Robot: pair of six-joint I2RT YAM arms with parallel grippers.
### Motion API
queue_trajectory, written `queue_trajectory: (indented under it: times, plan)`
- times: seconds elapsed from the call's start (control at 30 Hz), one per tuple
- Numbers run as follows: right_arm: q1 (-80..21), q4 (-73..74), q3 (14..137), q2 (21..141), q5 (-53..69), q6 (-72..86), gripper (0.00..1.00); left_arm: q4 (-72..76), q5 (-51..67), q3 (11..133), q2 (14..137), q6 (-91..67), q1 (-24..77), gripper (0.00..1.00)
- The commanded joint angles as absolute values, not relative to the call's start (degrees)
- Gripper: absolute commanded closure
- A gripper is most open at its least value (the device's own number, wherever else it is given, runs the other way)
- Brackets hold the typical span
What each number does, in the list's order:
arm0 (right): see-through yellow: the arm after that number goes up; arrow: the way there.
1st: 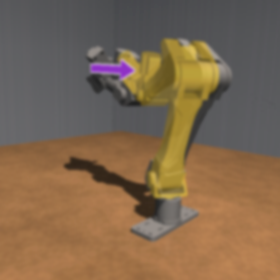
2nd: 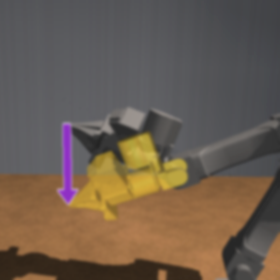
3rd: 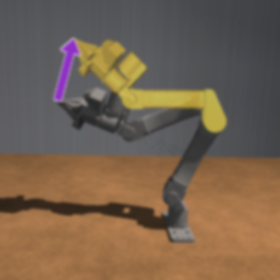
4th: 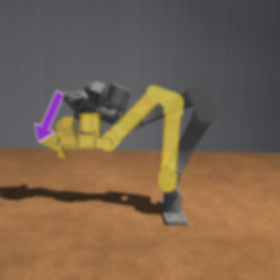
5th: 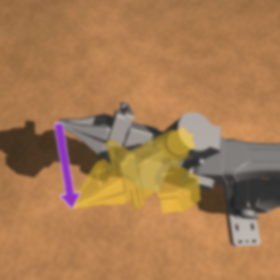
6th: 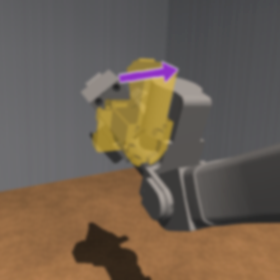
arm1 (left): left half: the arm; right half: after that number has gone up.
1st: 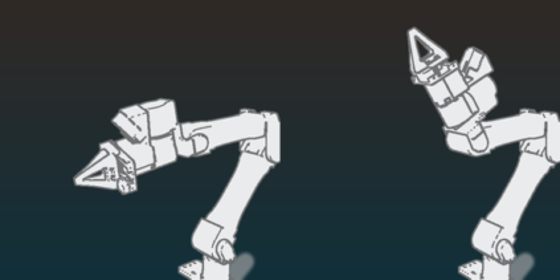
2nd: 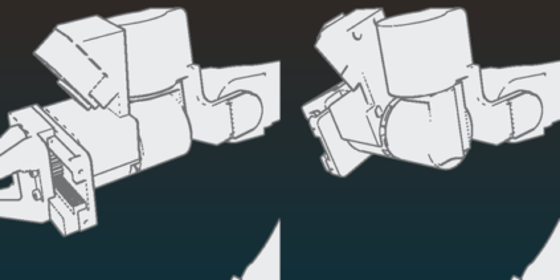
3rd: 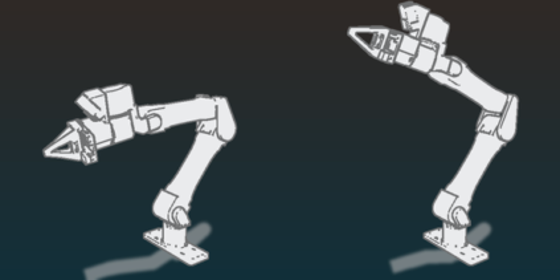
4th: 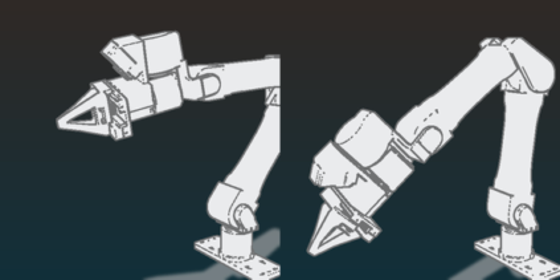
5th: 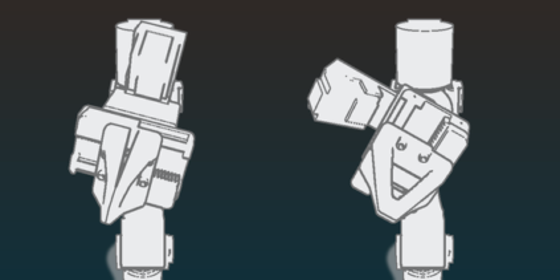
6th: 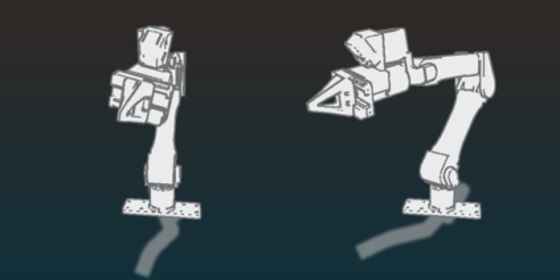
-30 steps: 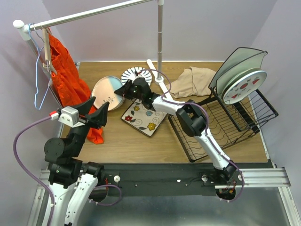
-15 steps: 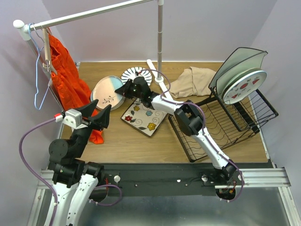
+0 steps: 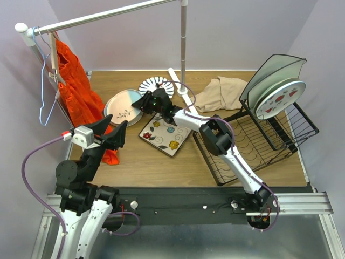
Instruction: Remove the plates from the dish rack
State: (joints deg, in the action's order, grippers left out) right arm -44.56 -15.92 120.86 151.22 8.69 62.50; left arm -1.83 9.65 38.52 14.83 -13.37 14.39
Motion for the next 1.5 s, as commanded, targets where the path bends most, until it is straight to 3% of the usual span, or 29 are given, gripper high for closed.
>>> queue_trajectory:
  times: [0.0, 0.2, 0.63, 1.47]
  plan:
    - [-44.6, -15.1, 120.9, 148.4, 6.1, 60.5, 0.58, -1.4, 10.5, 38.2, 13.8, -13.3, 14.5, 0.33]
    - [-44.6, -9.8, 121.6, 147.8, 4.8, 59.2, 0.57, -1.6, 10.7, 38.2, 14.1, -13.4, 14.5, 0.33]
    - [-44.5, -4.4, 119.6, 145.2, 3.2, 55.8, 0.45, -1.9, 10.1, 38.2, 13.7, -13.4, 14.5, 0.33]
    - [-44.6, 5.8, 120.6, 143.1, -6.0, 50.2, 0.44, -2.1, 9.2, 38.2, 13.4, -13.4, 14.5, 0.33]
